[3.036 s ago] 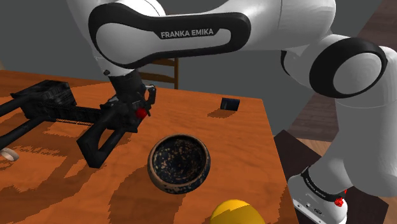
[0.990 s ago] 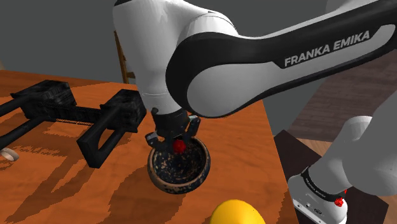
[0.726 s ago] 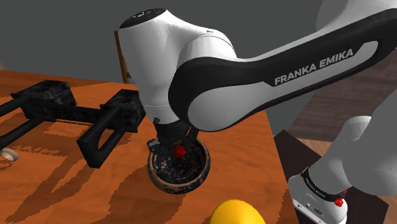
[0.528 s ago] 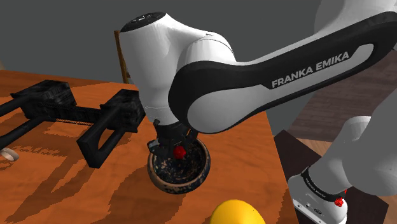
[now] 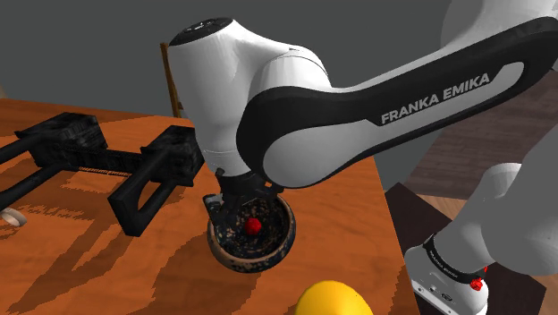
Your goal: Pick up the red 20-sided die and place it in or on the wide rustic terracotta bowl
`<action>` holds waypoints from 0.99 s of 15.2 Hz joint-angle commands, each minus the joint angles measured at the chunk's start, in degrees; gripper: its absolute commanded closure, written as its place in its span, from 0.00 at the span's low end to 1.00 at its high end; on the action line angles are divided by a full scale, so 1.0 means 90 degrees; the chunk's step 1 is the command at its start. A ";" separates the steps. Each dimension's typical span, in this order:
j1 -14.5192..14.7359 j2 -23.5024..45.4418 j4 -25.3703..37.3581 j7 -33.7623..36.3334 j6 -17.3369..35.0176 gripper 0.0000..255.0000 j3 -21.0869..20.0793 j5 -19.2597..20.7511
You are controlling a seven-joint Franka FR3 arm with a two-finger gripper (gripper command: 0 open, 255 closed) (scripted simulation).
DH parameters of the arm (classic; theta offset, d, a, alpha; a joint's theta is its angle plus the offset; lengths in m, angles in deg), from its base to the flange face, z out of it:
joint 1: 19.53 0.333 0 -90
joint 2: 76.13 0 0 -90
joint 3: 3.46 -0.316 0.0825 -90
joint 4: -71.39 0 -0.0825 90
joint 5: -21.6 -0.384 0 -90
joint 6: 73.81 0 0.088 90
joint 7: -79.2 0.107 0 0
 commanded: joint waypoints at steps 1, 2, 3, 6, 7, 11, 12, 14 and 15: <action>0.0000 0.0000 0.0000 0.0000 0.0000 0.00 0.0000 0.0000; 0.0000 0.0000 0.0000 0.0000 0.0000 0.00 0.0000 0.0000; 0.0000 0.0000 0.0000 0.0000 0.0000 0.00 0.0000 0.0000; -0.0001 -0.0016 0.0627 -0.0008 -0.0639 0.00 -0.0002 -0.0010; 0.0002 -0.0005 0.0806 -0.0004 -0.0810 0.00 -0.0003 -0.0005; 0.0002 -0.0005 0.0806 -0.0004 -0.0810 0.00 -0.0003 -0.0005; 0.0002 -0.0005 0.0806 -0.0004 -0.0810 0.00 -0.0003 -0.0005; 0.0002 -0.0005 0.0806 -0.0004 -0.0810 0.00 -0.0003 -0.0005; 0.0002 -0.0005 0.0805 -0.0004 -0.0808 0.00 -0.0003 -0.0005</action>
